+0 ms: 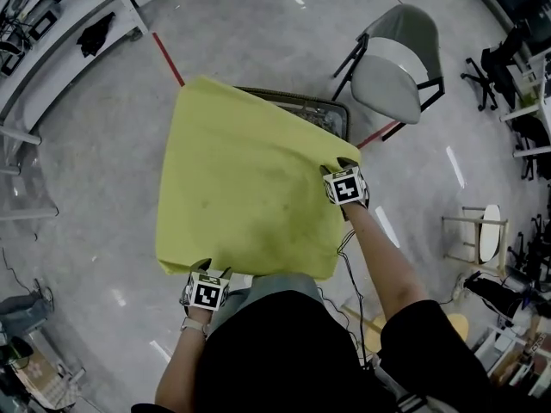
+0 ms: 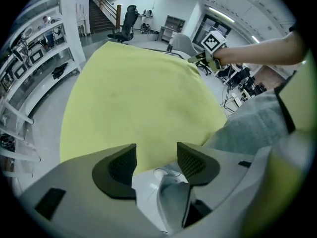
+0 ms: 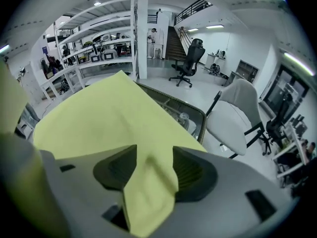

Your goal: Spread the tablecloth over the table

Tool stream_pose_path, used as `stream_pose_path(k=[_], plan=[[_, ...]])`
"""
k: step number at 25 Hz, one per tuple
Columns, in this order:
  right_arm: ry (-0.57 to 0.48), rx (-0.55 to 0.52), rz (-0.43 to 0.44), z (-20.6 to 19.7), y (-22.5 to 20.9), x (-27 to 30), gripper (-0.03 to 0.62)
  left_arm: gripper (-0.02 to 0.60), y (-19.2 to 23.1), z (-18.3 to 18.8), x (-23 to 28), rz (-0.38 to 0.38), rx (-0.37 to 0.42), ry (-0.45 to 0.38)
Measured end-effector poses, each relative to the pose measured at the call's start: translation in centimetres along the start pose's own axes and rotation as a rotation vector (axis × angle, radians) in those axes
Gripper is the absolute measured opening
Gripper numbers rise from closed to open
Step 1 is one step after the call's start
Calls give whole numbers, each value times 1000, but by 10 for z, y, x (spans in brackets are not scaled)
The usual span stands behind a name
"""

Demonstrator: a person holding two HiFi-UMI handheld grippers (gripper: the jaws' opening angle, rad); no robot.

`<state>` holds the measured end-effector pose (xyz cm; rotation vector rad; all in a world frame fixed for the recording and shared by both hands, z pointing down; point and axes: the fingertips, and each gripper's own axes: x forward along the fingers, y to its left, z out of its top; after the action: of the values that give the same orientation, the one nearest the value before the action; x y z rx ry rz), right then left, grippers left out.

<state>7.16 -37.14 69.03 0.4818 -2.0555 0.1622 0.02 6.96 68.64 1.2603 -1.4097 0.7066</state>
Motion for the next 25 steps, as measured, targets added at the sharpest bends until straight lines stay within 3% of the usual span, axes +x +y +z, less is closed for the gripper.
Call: stream_pose_path(k=[9,18,19,21,22,23,25], plan=[[88,-134,45,41,-58,63,279,256,7,23,12,10,-47,30],[201,-173,188,34,-49,91,285,256,26,51,19,37,-145,5],[206,-164,202,33,-48,91,275,256,28,53,19,39,-150,-1],[206,-162,200,33,-45,88,187,256,28,57,20,36,-150,-10],[202,-173,182,34,-43,85,71,256,28,58,20,33,-144,-13],[194,-187,162,34,-41,83,30,256,27,58,20,30,-136,-14],[175,-213,133,35,-34,76,17,256,27,57,19,24,-121,-16]])
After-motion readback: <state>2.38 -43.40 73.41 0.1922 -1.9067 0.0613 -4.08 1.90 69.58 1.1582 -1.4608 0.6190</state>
